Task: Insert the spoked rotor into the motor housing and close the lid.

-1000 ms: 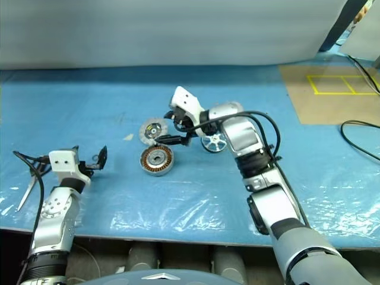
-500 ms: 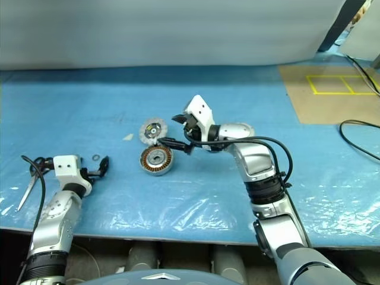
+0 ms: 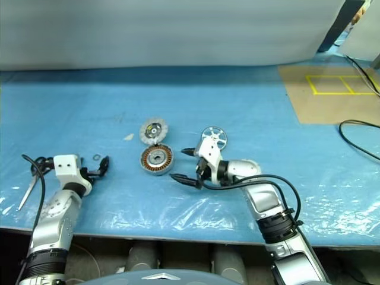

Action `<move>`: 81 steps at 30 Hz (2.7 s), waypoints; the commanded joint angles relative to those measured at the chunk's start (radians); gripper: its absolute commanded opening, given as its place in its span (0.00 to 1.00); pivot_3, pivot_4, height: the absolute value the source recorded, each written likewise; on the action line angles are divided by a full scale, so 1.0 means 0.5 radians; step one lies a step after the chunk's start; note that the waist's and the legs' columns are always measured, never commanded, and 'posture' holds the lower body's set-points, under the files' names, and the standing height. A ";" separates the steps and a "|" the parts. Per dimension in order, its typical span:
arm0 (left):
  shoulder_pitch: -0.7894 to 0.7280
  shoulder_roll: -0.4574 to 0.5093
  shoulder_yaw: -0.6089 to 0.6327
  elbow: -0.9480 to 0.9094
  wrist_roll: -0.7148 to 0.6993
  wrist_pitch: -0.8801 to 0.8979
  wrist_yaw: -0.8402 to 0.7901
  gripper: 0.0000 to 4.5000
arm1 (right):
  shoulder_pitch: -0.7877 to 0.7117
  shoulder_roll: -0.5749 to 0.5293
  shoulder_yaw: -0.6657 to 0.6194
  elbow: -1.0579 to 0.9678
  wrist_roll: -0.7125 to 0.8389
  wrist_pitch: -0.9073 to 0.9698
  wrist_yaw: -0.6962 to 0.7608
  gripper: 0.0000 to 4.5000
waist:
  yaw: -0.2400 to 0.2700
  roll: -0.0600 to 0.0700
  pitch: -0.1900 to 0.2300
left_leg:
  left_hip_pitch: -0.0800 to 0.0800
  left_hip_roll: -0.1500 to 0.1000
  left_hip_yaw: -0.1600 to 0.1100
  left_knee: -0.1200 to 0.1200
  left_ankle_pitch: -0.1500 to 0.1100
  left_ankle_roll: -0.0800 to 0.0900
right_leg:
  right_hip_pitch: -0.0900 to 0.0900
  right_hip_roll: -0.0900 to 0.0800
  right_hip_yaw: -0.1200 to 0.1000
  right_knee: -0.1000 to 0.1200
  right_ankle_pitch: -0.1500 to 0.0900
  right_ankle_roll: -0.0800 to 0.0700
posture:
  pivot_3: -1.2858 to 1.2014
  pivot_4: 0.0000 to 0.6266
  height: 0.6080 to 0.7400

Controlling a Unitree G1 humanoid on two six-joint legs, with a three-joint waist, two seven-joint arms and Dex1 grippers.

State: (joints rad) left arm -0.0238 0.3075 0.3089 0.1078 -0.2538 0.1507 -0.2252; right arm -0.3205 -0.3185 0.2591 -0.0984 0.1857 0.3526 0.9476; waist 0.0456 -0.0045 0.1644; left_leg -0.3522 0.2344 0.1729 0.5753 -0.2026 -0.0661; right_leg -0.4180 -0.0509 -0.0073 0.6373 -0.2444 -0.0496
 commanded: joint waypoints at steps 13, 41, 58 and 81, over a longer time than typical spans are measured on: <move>-0.046 0.015 0.052 0.146 -0.023 0.063 -0.003 0.27 | -0.069 -0.033 -0.023 0.018 0.036 -0.077 -0.027 1.00 | 0.000 0.000 0.000 | -0.001 -0.001 0.000 -0.001 0.000 0.000 | 0.000 0.000 0.000 -0.003 0.000 0.000 | 0.52 0.24 1.00; -0.126 0.192 -0.456 -0.482 -0.308 -0.108 -1.083 0.15 | 0.048 -0.112 -0.125 -0.128 0.229 0.027 -0.021 1.00 | -0.005 -0.003 0.001 | -0.011 -0.002 -0.002 -0.020 0.004 -0.007 | -0.002 0.000 -0.005 -0.029 0.008 0.011 | 0.52 0.24 1.00; -0.221 0.190 -0.638 -0.041 -0.112 -0.319 -1.260 0.15 | 0.071 -0.124 -0.122 -0.197 0.258 0.086 -0.112 1.00 | 0.004 -0.003 0.000 | -0.009 -0.004 -0.002 -0.016 0.005 -0.007 | 0.001 0.000 -0.004 -0.027 0.009 0.013 | 0.52 0.24 1.00; -0.330 0.201 -0.696 -0.288 -0.109 0.039 -1.167 0.15 | 0.083 -0.123 -0.120 -0.195 0.250 0.081 -0.175 1.00 | 0.004 -0.003 0.000 | -0.009 -0.003 -0.002 -0.014 0.005 -0.007 | 0.002 0.000 -0.004 -0.025 0.009 0.013 | 0.52 0.24 1.00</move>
State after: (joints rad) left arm -0.1824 0.3985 -0.0502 0.0158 -0.3037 0.1646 -0.8205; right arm -0.2780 -0.3833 0.2083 -0.1537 0.2931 0.4007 0.8638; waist 0.0475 -0.0061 0.1646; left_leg -0.3564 0.2326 0.1717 0.5681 -0.2003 -0.0695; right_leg -0.4172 -0.0510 -0.0092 0.6246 -0.2397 -0.0433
